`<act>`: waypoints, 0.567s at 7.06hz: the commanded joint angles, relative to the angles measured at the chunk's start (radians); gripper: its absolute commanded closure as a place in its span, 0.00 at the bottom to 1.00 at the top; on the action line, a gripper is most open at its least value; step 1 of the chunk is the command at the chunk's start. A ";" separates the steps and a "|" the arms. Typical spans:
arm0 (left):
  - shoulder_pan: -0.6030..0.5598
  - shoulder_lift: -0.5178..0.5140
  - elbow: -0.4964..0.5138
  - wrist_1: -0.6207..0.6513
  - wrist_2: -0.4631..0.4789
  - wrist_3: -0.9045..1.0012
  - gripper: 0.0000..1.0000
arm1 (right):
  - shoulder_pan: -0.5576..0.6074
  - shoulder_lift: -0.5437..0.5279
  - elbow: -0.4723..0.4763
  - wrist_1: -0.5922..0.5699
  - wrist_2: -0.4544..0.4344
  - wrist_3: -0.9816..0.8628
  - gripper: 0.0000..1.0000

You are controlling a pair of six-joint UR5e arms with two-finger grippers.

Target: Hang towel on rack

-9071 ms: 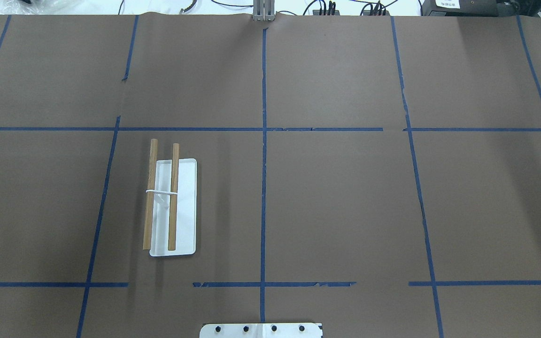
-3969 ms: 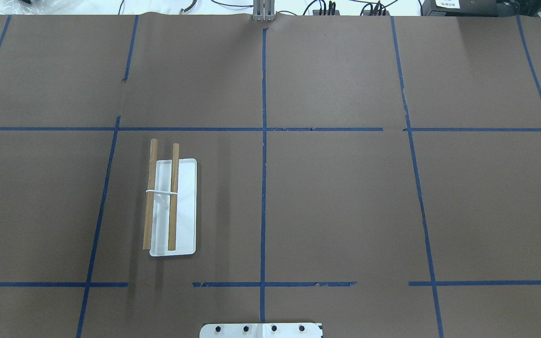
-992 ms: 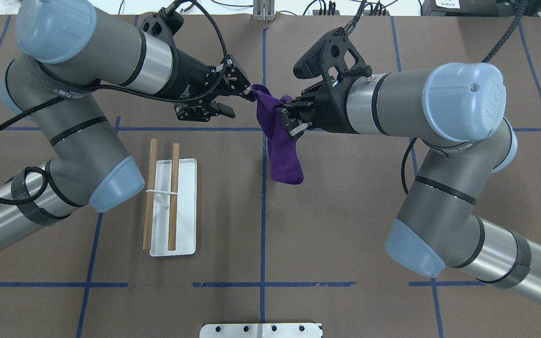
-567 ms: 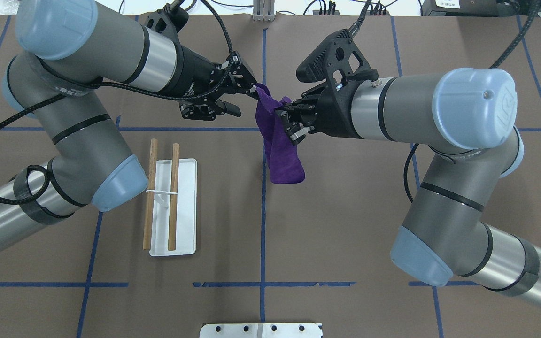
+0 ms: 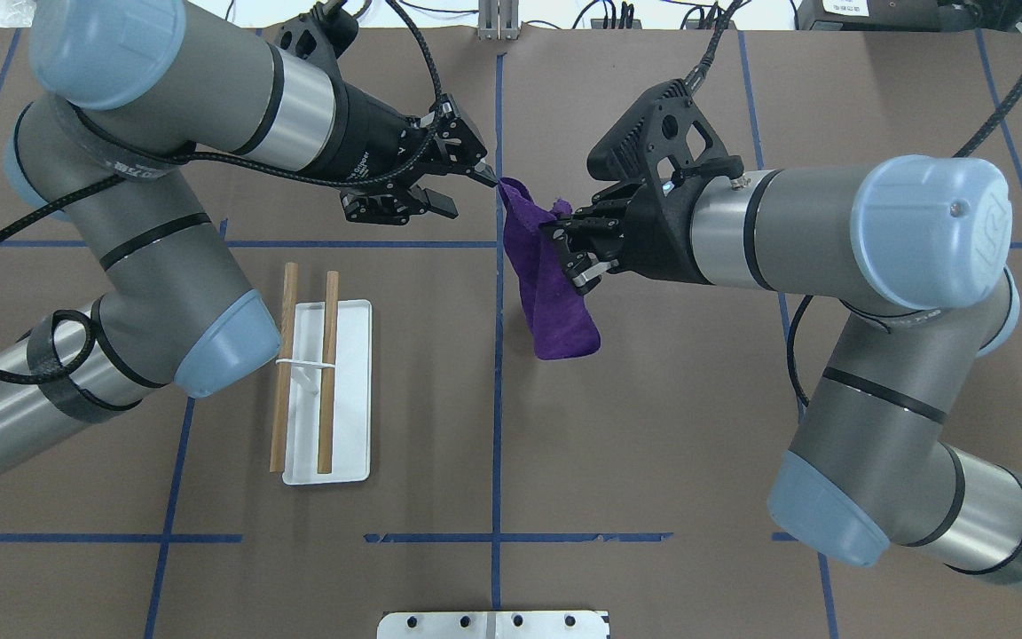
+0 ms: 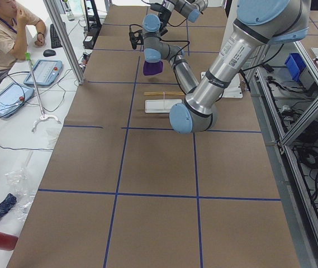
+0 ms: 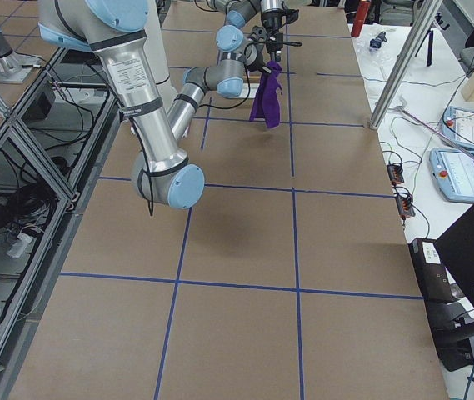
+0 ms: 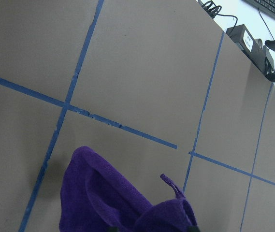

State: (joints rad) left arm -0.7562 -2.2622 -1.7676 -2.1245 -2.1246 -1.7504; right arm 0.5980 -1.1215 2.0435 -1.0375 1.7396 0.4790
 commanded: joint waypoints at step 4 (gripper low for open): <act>0.000 -0.022 0.020 0.003 0.003 -0.049 0.43 | -0.053 -0.011 0.033 0.001 -0.063 0.000 1.00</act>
State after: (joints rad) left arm -0.7578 -2.2754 -1.7566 -2.1221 -2.1232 -1.7747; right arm 0.5586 -1.1339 2.0741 -1.0370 1.6988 0.4786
